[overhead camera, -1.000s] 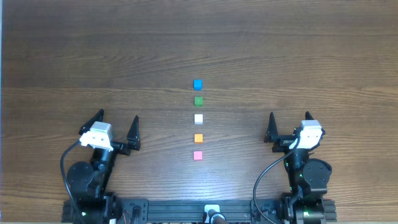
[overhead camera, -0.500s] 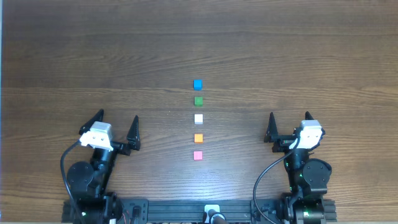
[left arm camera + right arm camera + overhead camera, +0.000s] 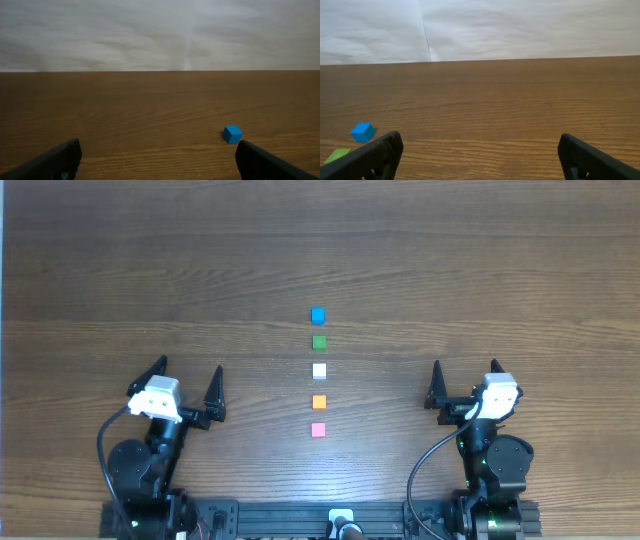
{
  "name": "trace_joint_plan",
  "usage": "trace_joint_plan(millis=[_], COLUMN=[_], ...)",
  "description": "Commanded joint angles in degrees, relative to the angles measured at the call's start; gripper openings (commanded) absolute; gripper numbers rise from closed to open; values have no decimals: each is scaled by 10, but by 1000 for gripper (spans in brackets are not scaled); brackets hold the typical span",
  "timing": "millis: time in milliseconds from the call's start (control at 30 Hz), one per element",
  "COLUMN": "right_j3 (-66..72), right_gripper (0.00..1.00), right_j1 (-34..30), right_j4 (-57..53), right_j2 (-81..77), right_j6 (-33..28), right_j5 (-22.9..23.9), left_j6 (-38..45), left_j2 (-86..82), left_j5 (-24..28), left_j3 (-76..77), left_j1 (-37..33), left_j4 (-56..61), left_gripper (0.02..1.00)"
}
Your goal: Stack Cubes
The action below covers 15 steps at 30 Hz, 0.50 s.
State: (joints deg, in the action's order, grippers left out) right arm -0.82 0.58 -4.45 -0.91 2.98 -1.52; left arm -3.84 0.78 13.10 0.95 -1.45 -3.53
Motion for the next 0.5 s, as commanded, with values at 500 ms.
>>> trace_joint_plan(millis=[500], right_j3=[5], right_gripper=[993], right_j1=[4], right_j4=[2], right_j2=[6], right_j6=[1], right_j5=[5], left_j6=[10], left_j2=[-4], left_j5=[-16], left_j3=[-6], left_j1=[1], left_j4=[3], left_gripper=[1000])
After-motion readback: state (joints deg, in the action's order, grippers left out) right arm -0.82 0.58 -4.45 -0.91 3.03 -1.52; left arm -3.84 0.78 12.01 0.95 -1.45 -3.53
